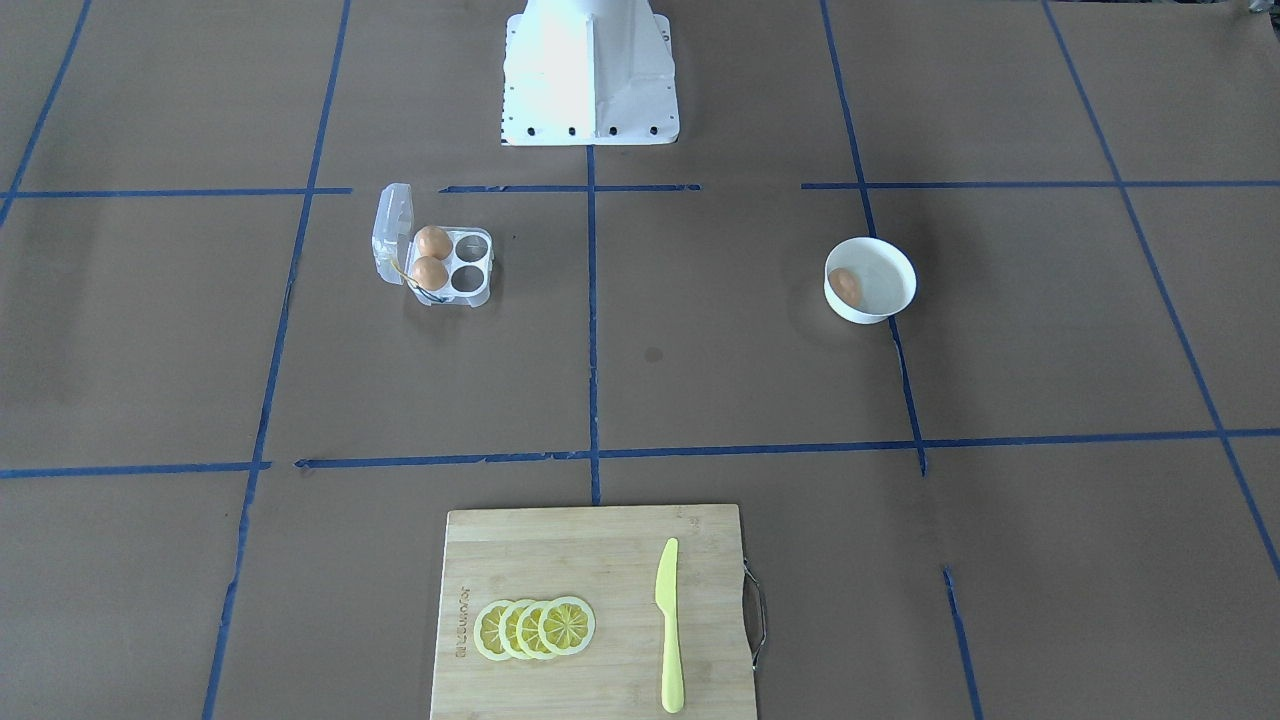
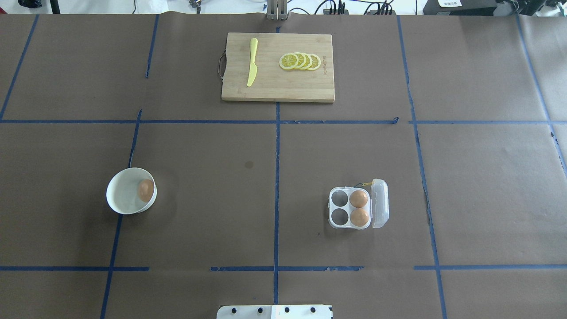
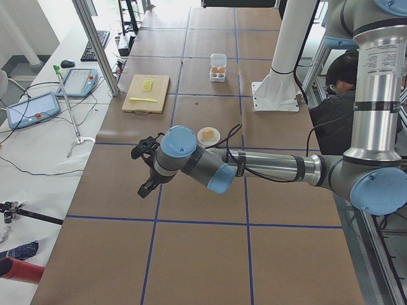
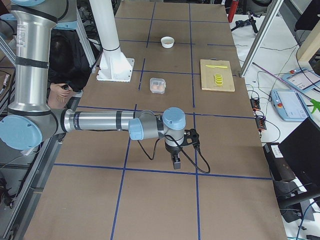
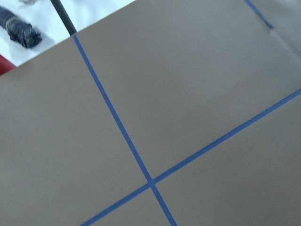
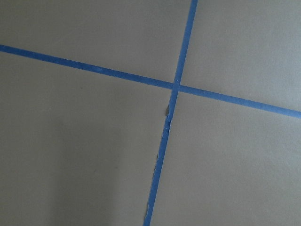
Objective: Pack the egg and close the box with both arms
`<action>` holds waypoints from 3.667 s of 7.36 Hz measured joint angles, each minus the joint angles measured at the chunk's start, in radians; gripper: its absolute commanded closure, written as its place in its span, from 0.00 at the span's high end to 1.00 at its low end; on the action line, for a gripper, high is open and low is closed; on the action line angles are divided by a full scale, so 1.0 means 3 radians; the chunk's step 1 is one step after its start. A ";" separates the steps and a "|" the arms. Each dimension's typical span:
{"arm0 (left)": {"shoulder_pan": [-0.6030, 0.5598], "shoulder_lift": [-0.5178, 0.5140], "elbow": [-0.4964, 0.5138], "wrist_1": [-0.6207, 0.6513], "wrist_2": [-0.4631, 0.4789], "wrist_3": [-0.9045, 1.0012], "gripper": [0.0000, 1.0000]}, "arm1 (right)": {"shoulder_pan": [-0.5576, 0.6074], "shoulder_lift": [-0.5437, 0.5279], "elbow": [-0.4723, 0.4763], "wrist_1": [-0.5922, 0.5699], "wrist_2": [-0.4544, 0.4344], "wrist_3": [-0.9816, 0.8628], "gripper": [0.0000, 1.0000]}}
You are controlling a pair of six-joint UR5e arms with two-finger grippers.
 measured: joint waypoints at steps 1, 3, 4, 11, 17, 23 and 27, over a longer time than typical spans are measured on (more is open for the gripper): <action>0.0002 -0.0010 0.0102 -0.0265 -0.0042 -0.0063 1.00 | 0.0000 0.0022 -0.0009 -0.0002 0.0004 0.0002 1.00; 0.0021 -0.0011 0.0156 -0.0538 -0.0215 -0.0346 1.00 | 0.0000 0.0057 -0.0016 -0.0004 0.0081 -0.0001 1.00; 0.0086 0.0009 0.0121 -0.0666 -0.0272 -0.0475 1.00 | 0.0000 0.0062 -0.0019 -0.0003 0.0167 -0.0005 1.00; 0.1584 0.0477 -0.0871 -0.0926 0.0523 -0.3296 0.73 | 0.0000 0.0039 -0.0006 0.0001 0.0258 -0.0022 1.00; 0.3161 0.0222 -0.1070 -0.0475 0.1999 -0.5255 0.65 | 0.0000 0.0026 -0.0022 0.0001 0.0254 -0.0020 1.00; 0.3559 -0.0209 -0.0913 0.0167 0.2227 -0.5482 0.66 | 0.0000 0.0012 -0.0029 0.0001 0.0253 -0.0025 1.00; 0.3646 -0.0211 -0.0897 0.0168 0.2228 -0.5481 0.66 | 0.0000 0.0017 -0.0030 0.0001 0.0253 -0.0025 1.00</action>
